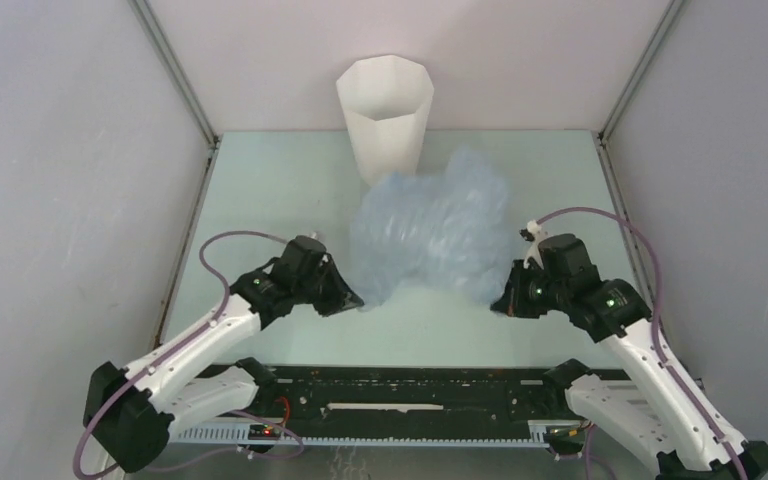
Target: Put the trash bags into the trash bin
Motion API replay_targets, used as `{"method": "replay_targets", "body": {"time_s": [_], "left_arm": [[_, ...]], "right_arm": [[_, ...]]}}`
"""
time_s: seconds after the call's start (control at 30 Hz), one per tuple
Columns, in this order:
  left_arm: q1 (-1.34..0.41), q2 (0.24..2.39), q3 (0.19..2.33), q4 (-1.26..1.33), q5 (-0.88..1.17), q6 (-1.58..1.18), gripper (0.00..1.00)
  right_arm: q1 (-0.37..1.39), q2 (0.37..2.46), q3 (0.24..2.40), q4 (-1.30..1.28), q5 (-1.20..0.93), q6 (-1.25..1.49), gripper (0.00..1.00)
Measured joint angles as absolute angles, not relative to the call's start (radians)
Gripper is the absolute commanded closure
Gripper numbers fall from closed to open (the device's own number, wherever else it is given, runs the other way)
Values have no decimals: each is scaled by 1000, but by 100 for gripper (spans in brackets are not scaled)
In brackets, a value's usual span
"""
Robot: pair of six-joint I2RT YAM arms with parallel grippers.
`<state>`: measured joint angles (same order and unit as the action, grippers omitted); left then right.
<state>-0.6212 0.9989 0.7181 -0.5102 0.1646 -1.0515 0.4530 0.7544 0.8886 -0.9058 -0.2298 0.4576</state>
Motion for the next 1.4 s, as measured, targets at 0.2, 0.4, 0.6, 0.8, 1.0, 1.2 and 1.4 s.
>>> {"method": "replay_targets", "body": {"time_s": [0.2,0.4,0.6,0.8,1.0,1.2,1.4], "left_arm": [[-632,936,925,-580,160,-1045,100],[-632,1025,1277,-447,150,-980,100],[-632,1041,1283,-472,142,-965,98],[-632,1034,1279,-478,142,-941,70],[-628,1033,1281,-513,134,-876,13],[-537,1028,1288,-579,112,-854,1],[-436,1149,1436,-619,-10,-856,6]], "right_arm": [[444,752,1054,-1019,-217,466,100],[433,810,1319,-948,-194,448,100],[428,785,1321,-948,-158,462,100],[427,738,1320,-960,-57,464,100],[427,699,1321,-986,78,486,100],[427,695,1321,-1043,168,500,100],[427,688,1326,-1066,212,495,100]]}}
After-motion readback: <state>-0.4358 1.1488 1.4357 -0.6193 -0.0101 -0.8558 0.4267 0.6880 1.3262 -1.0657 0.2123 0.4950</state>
